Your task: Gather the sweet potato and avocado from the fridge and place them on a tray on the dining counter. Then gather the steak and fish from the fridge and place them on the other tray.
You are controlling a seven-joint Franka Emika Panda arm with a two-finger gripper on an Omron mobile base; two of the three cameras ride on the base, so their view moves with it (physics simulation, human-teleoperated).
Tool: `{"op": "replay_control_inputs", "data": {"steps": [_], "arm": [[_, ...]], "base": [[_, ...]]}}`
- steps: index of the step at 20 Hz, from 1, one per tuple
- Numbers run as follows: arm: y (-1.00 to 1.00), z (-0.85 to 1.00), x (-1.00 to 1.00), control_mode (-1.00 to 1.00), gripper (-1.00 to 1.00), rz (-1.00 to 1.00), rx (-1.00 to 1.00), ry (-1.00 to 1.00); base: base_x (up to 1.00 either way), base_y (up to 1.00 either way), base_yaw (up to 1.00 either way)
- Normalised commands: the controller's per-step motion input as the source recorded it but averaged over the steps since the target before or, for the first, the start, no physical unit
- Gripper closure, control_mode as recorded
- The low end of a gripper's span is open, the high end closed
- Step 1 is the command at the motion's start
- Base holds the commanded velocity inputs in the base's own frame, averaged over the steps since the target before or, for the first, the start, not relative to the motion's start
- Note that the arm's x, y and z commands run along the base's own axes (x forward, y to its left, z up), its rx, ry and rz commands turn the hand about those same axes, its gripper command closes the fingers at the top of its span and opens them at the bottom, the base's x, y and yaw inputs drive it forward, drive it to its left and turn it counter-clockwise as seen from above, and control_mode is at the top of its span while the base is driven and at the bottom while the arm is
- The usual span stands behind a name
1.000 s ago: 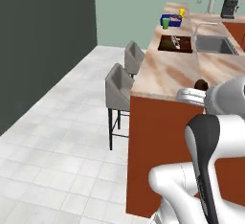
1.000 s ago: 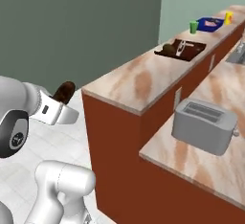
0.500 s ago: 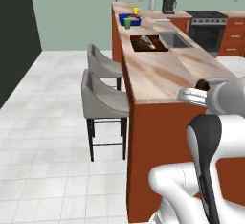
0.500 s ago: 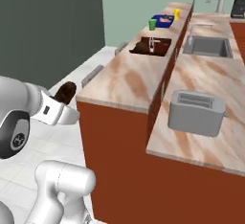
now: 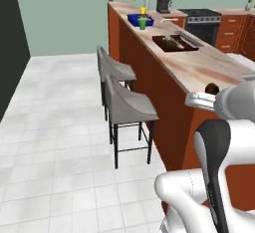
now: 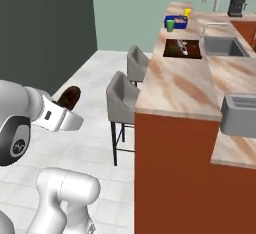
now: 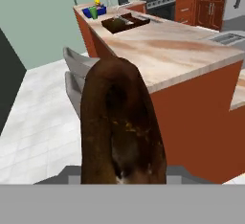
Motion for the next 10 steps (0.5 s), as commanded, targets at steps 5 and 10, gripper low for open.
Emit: {"op": "replay_control_inputs", "data": {"steps": [5,10], "arm": [[0.00,0.00,0.00,1.00,1.00,0.00,0.00,0.00],[0.00,0.00,0.00,1.00,1.00,0.00,0.00,0.00]], "base": [[0.08,0.99,-0.36],[0.47,0.75,-0.45]]}}
